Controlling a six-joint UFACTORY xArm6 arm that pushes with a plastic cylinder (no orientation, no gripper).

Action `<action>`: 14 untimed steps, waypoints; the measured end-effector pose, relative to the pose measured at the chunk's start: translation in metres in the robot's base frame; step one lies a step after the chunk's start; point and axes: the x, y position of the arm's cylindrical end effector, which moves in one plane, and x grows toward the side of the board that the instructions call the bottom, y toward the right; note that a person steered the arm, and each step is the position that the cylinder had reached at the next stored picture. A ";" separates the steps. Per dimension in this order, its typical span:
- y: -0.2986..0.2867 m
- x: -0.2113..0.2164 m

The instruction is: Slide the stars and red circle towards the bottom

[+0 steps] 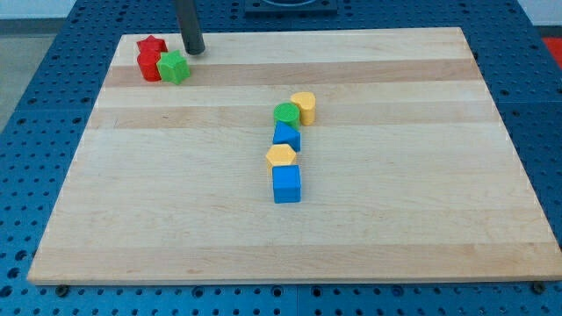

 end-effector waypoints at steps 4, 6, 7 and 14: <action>-0.053 -0.032; -0.077 -0.032; -0.086 -0.032; -0.094 -0.014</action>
